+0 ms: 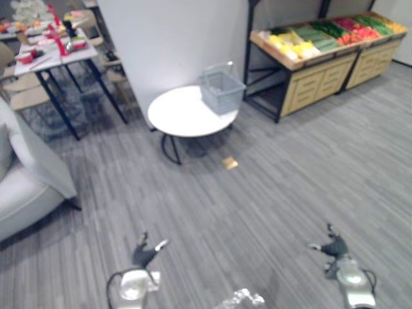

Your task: Pick vegetable in the basket

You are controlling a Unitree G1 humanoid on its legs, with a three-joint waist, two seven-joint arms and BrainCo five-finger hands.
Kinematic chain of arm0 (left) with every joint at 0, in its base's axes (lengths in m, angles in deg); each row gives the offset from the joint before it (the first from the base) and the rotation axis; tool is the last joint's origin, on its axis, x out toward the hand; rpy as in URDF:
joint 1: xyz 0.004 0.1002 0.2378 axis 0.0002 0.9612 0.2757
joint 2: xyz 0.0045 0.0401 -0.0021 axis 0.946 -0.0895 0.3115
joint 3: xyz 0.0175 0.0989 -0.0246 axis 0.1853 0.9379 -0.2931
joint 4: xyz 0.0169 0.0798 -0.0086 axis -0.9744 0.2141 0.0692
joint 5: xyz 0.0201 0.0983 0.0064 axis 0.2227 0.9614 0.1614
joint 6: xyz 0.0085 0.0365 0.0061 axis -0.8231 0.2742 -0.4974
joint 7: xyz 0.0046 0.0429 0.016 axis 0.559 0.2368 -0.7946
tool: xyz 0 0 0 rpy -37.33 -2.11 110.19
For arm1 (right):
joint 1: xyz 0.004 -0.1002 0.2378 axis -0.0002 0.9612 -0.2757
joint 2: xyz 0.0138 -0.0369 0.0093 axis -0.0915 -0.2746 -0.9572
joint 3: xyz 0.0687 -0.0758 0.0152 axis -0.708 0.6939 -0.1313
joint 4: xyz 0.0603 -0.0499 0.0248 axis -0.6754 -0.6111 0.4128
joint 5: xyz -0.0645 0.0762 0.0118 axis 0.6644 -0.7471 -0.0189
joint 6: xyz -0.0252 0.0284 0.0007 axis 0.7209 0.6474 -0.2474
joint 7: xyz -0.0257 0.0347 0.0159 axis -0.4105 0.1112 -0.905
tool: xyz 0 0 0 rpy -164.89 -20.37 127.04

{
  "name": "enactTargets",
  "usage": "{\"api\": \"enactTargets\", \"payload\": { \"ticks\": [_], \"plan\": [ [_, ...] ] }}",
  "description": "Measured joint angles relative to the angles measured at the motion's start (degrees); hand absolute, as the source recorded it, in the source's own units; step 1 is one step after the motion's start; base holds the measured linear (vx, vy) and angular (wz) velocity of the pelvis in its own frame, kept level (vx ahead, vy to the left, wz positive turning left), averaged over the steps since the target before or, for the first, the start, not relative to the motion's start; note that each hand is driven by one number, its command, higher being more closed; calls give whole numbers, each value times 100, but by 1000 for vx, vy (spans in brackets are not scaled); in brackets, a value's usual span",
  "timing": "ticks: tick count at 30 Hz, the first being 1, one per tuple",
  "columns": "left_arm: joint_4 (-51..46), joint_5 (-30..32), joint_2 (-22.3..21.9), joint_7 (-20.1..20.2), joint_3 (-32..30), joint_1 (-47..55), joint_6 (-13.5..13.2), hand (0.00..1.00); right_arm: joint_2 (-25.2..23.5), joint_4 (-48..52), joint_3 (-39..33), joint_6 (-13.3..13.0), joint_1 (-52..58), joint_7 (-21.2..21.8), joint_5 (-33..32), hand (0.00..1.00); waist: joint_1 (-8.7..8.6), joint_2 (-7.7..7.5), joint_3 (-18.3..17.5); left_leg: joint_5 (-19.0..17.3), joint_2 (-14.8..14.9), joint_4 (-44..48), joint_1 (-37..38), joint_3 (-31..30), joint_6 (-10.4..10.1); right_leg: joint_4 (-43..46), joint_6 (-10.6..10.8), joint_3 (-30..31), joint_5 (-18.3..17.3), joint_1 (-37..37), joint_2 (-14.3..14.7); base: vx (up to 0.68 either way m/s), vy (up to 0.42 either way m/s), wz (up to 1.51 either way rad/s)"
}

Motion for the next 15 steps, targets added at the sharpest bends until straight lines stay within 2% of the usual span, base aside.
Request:
{"api": "enactTargets", "payload": {
  "ticks": [6,10,15],
  "plan": [
    [12,-1,0,0,-4,2,0,0,-22,-5,-1,0,2,0,6,0,0,-67,34,15,-4,-26,-6,12,19,-99,5,5,57,39,3,-41,-9,0],
    [66,-56,0,-5,-12,1,0,0,-22,-21,-7,0,-21,-1,149,0,0,-60,42,18,0,-24,-106,23,17,-39,0,25,51,-114,9,2,-7,-3],
    [108,-69,0,-14,-36,-24,31,0,-19,-126,-9,31,-217,0,163,0,-1,5,159,36,4,9,-207,130,12,851,-86,100,-272,-660,-31,34,-9,-10]
  ]
}}
